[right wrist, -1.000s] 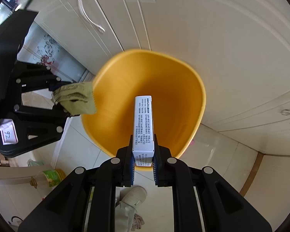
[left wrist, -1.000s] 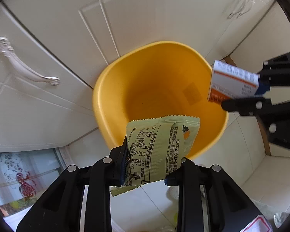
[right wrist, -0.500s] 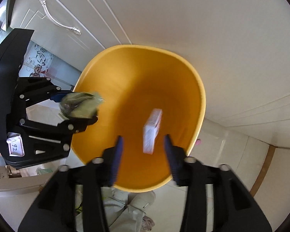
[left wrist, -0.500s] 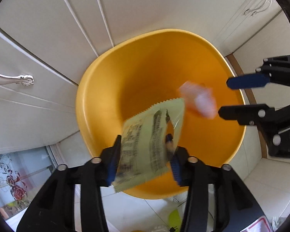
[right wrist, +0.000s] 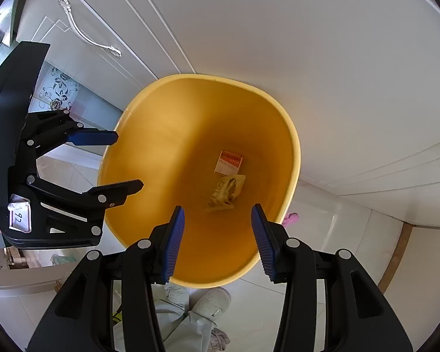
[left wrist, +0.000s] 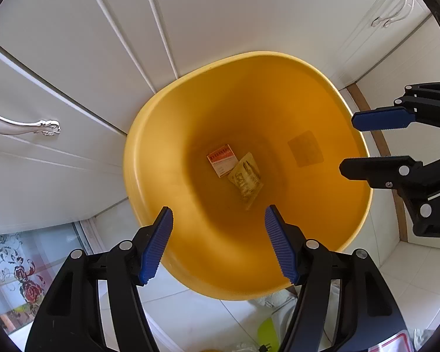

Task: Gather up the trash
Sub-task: 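Open both tools to drop the packet and box into the wastebasket, then raise both open tools back up toward the counter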

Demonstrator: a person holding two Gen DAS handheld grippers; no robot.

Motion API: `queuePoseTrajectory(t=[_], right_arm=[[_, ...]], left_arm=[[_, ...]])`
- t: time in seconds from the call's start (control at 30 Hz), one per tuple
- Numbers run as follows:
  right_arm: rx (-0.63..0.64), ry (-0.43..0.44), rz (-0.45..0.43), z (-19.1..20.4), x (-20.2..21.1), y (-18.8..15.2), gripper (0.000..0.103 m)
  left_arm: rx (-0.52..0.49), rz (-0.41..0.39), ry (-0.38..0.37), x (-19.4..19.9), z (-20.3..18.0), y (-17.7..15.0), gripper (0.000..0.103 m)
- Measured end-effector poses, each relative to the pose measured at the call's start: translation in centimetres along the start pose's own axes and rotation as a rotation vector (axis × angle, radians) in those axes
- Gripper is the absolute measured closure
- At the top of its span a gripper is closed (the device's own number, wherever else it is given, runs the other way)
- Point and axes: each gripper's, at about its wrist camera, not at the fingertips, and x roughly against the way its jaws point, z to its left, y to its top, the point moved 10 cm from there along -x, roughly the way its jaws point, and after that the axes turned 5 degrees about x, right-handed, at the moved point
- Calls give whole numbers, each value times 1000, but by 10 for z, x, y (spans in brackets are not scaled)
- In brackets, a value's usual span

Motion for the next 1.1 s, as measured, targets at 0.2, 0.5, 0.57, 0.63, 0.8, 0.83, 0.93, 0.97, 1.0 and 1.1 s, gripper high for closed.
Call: queuePoseTrajectory(t=[0.2,0.5,0.57,0.63,0.8,0.83,0.93,0.97,1.0,1.1], right_arm=[[-24,0,-22,0,15,3,55],[-42,-39,-118,19,77,1,55],[-45,-58,-149,26,99,0,55],[-48,-70,-177,33,119,-1,55],[-64,-123,-250,49,177,-7,55],[-70,-132,-266,52,190,-8,55],[-89,-160,-318,58,227,-8,55],[-96,-167,-335,58,240,-8,55],[-104,-176,-360,60,255,-7,55],[-120,-199,-413,66,287,-6,55]], left_arm=[[19,-10,4,13,-1,4,38],[95,-76,3,73,-3,-9,38],[109,-100,-2,92,-4,-12,38],[124,-124,-6,113,-6,-15,38],[144,-184,-9,158,-9,-20,38],[147,-197,-3,169,-10,-21,38],[155,-231,13,195,-9,-20,38],[162,-241,15,203,-9,-20,38],[166,-252,15,212,-10,-19,38],[187,-299,19,241,-9,-16,37]])
